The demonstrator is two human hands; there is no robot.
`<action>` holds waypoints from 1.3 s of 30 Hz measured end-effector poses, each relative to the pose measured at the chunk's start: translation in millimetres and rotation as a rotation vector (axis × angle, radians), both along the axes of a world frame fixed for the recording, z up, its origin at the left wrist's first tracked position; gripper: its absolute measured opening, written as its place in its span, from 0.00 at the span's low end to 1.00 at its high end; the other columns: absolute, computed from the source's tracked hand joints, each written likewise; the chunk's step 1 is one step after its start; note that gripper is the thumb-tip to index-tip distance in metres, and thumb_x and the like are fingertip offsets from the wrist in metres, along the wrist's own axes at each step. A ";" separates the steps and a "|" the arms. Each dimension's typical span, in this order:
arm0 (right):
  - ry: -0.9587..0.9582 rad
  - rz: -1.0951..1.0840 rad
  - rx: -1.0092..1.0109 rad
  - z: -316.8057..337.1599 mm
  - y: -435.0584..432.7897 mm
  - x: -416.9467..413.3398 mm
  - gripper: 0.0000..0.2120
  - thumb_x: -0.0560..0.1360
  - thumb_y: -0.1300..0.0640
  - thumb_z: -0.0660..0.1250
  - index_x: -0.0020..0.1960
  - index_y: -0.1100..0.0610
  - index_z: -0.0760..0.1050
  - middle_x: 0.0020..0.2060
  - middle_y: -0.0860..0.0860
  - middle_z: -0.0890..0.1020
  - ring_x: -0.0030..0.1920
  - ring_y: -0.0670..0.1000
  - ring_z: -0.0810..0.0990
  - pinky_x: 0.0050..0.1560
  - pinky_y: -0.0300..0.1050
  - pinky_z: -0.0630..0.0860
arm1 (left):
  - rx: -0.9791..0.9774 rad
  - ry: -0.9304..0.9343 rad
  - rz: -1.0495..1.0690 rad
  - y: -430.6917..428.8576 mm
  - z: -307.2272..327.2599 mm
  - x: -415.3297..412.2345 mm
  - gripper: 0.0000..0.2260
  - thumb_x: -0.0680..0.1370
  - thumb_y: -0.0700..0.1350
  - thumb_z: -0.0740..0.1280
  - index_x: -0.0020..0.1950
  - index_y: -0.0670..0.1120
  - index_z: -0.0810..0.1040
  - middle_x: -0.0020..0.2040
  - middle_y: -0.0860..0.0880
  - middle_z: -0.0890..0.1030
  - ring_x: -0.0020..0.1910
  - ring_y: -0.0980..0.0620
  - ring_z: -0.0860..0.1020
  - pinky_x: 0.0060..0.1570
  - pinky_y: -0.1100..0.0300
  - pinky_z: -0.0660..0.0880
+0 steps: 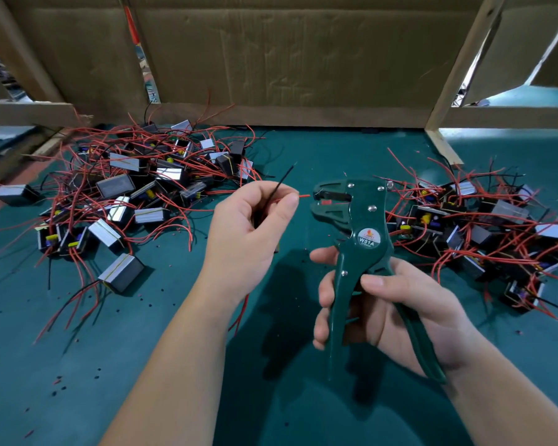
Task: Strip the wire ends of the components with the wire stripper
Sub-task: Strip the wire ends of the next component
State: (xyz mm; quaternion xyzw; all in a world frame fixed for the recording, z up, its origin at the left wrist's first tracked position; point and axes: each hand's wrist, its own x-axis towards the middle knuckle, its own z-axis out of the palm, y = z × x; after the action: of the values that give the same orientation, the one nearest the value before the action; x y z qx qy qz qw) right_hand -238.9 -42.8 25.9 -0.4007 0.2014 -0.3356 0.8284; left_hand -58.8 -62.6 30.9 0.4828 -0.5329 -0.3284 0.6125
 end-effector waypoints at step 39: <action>0.001 0.045 0.013 -1.5 -2.3 -9.1 0.26 0.64 0.46 0.75 0.54 0.63 0.78 0.41 0.63 0.79 0.38 0.65 0.79 0.44 0.63 0.77 | -0.066 -0.476 0.107 0.1 -3.1 7.1 0.10 0.80 0.48 0.58 0.44 0.54 0.77 0.43 0.48 0.70 0.46 0.58 0.70 0.48 0.73 0.64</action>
State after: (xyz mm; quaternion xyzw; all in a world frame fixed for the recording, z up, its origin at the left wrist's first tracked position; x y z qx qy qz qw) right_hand -248.0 -45.1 24.4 -0.4000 0.1950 -0.3152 0.8382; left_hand -51.7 -62.5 27.8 0.5540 -0.6462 -0.1550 0.5015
